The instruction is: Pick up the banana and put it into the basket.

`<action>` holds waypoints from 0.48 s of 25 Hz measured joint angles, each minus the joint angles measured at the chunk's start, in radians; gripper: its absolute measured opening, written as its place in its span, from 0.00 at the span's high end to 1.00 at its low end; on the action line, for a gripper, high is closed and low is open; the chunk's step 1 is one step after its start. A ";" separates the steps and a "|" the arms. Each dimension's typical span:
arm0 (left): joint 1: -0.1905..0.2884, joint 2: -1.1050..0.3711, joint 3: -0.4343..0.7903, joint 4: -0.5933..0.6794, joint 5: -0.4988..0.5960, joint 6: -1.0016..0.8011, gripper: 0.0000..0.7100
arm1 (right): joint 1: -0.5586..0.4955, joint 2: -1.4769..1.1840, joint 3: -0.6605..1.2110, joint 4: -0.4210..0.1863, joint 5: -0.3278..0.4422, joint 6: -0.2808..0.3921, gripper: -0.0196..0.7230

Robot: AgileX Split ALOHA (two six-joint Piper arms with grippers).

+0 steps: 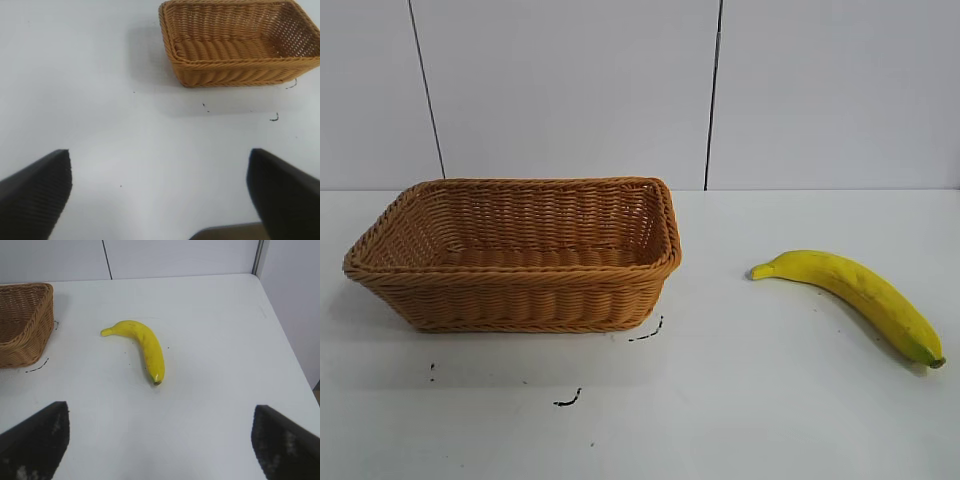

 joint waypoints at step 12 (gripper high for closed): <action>0.000 0.000 0.000 0.000 0.000 0.000 0.03 | 0.000 0.000 0.000 0.000 -0.001 -0.007 0.04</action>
